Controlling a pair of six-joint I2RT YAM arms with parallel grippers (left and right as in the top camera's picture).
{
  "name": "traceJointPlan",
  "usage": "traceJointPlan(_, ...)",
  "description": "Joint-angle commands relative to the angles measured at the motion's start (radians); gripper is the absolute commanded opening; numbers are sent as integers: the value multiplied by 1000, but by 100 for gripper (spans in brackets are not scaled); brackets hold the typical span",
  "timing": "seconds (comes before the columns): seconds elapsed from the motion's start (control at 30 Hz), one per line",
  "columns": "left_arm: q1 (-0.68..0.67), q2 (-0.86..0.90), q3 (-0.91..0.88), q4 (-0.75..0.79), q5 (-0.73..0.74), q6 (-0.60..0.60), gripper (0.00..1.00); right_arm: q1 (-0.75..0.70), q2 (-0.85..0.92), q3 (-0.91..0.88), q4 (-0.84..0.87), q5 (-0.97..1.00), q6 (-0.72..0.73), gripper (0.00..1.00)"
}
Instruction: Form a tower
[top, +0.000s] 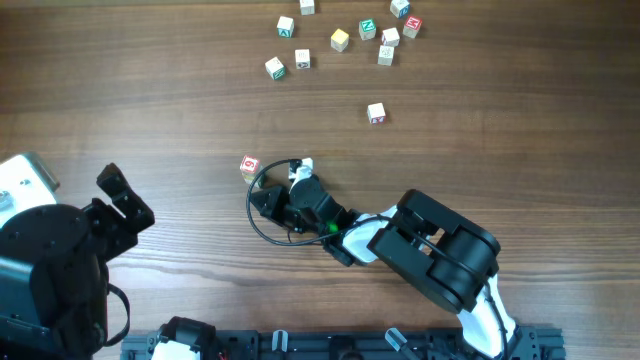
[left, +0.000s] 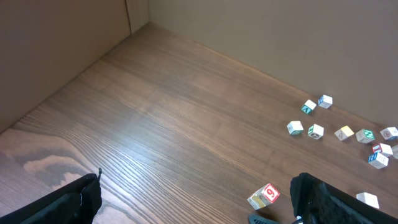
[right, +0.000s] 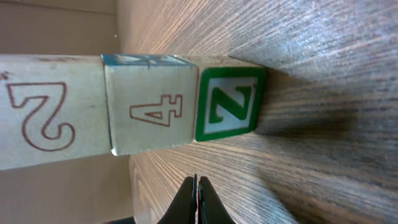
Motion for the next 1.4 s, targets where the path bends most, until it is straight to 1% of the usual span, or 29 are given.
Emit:
traceJointPlan(0.0,4,-3,3,2,-16,-10,100,4,26,19,-2,25,5,4)
traceJointPlan(0.27,4,-3,3,2,-16,-10,100,3,61,43,2,16,18,4)
traceJointPlan(1.37,4,-3,3,2,-16,-10,100,-24,76,68,-8,25,-2,4)
